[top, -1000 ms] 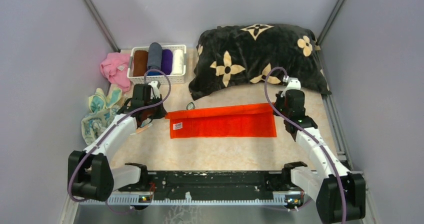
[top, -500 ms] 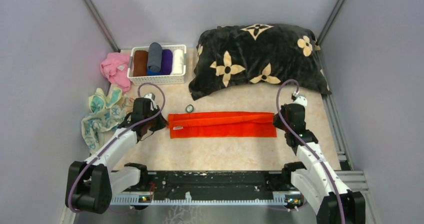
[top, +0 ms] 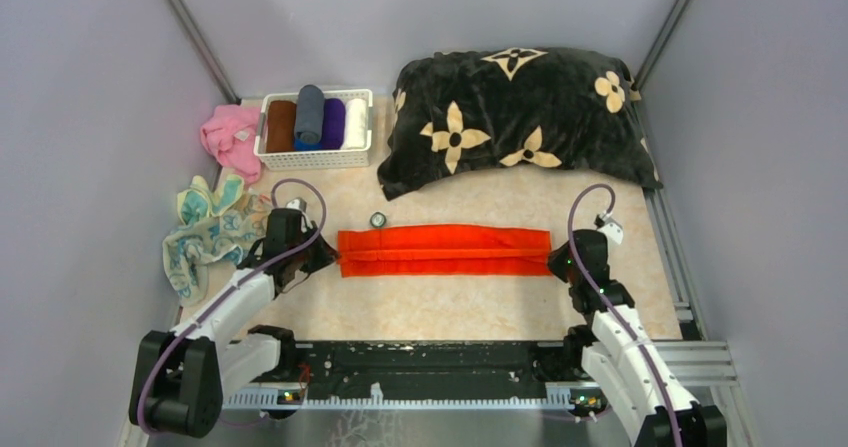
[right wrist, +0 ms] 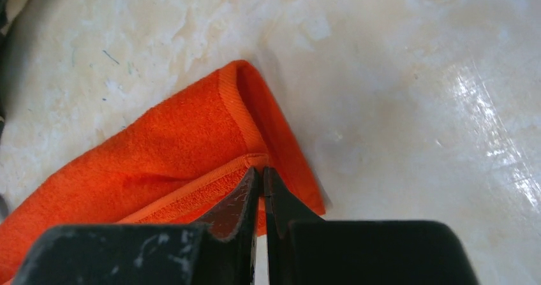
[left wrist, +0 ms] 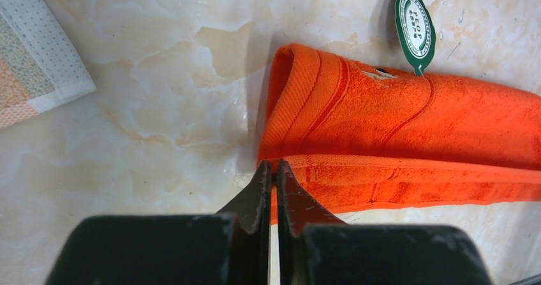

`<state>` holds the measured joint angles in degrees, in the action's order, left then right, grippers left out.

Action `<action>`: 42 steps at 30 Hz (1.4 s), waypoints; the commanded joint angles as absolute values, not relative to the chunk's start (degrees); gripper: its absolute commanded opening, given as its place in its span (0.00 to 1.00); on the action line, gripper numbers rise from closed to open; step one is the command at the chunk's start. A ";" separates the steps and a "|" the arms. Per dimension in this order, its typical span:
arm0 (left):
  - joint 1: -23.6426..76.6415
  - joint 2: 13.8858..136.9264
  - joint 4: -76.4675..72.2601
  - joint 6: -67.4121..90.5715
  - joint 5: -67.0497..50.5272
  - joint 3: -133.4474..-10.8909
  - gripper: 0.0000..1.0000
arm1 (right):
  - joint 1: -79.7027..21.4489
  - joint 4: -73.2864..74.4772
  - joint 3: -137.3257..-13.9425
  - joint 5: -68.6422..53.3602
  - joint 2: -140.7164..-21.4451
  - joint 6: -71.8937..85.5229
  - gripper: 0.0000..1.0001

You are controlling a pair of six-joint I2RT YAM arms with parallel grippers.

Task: Roll the towels
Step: Fold the towel at the center of the board.

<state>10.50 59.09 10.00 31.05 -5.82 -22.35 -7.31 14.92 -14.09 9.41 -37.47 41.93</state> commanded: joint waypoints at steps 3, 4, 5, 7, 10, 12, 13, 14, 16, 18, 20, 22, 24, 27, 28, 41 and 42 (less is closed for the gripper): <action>10.02 56.12 8.36 33.87 -4.60 -19.78 0.11 | -6.72 18.81 -14.58 13.93 -35.30 46.40 0.16; 10.02 55.11 8.63 34.13 -4.57 -19.38 0.13 | -6.74 19.60 -14.93 14.10 -34.34 46.41 0.21; 10.02 54.13 9.04 34.49 -4.56 -19.20 0.16 | -6.72 20.42 -15.20 14.26 -33.41 46.36 0.26; 10.02 51.64 10.30 35.44 -5.01 -19.12 0.31 | -6.72 22.14 -15.70 14.23 -31.36 46.41 0.37; 10.04 47.54 12.62 36.59 -6.36 -19.10 0.46 | -6.72 24.93 -16.56 14.20 -28.06 46.19 0.44; 10.01 44.71 15.23 37.15 -6.90 -19.75 0.53 | -6.71 25.96 -17.39 13.79 -26.36 44.69 0.46; 10.02 43.06 16.76 37.33 -6.87 -20.17 0.56 | -6.74 26.50 -18.07 13.63 -25.83 43.74 0.47; 10.02 40.76 18.13 37.24 -6.76 -20.66 0.60 | -6.70 26.66 -18.63 13.02 -25.61 42.29 0.47; 10.02 37.48 19.94 36.10 -6.06 -21.52 0.62 | -6.76 26.76 -20.21 11.17 -26.04 39.50 0.48; 10.02 34.92 19.97 35.17 -5.98 -22.05 0.62 | -6.77 25.98 -21.42 8.08 -27.54 37.16 0.48; 10.02 34.00 18.94 35.53 -5.97 -21.53 0.64 | -6.72 25.92 -22.37 6.59 -30.11 37.69 0.49; 10.02 35.02 16.59 36.40 -5.83 -19.94 0.66 | -6.76 25.15 -22.39 5.69 -33.21 38.34 0.49; 10.02 37.56 15.47 36.78 -5.41 -19.08 0.67 | -6.76 25.42 -22.67 4.47 -36.95 38.75 0.48; 10.02 41.29 15.22 37.59 -4.49 -18.77 0.67 | -6.75 28.86 -24.51 4.46 -42.90 39.70 0.48; 10.02 42.17 14.76 37.66 -4.65 -18.60 0.67 | -6.75 30.31 -25.10 5.18 -44.27 40.15 0.48; 10.01 46.53 10.46 38.30 -6.50 -15.28 0.68 | -6.77 28.07 -22.25 -0.55 -49.58 45.98 0.42; 10.02 46.76 10.39 38.39 -6.50 -15.29 0.68 | -6.77 27.78 -21.80 -0.32 -49.49 46.11 0.42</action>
<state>10.44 46.22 12.93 37.95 -5.78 -15.38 -7.01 30.83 -22.48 0.56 -49.74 43.86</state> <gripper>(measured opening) 0.678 0.421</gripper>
